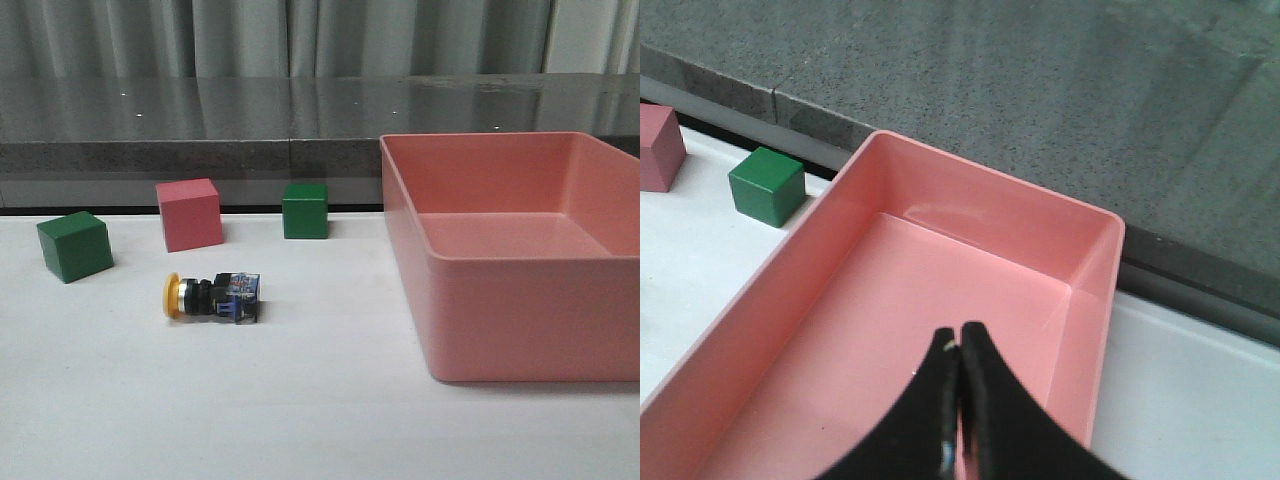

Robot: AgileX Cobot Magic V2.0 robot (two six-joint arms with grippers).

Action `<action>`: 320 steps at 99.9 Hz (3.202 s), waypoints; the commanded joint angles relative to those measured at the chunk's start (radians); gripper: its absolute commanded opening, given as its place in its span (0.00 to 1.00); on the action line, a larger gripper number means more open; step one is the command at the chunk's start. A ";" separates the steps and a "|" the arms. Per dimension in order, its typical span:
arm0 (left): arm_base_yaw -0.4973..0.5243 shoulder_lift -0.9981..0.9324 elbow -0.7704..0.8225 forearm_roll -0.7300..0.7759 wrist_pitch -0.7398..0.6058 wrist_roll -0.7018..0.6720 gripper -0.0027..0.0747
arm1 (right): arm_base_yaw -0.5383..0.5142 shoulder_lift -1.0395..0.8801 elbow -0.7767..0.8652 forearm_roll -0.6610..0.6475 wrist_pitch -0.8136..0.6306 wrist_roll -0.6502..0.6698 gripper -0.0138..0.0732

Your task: Place and stand button with both arms

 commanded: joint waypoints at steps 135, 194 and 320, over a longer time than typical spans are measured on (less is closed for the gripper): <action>0.026 0.032 -0.159 -0.193 0.081 -0.010 0.01 | -0.008 -0.564 0.400 0.010 -0.163 0.009 0.09; 0.007 0.999 -0.895 -0.382 0.768 0.430 0.01 | -0.008 -0.564 0.400 0.010 -0.163 0.009 0.09; -0.007 1.528 -0.982 -1.388 0.865 2.206 0.57 | -0.008 -0.564 0.400 0.010 -0.164 0.009 0.09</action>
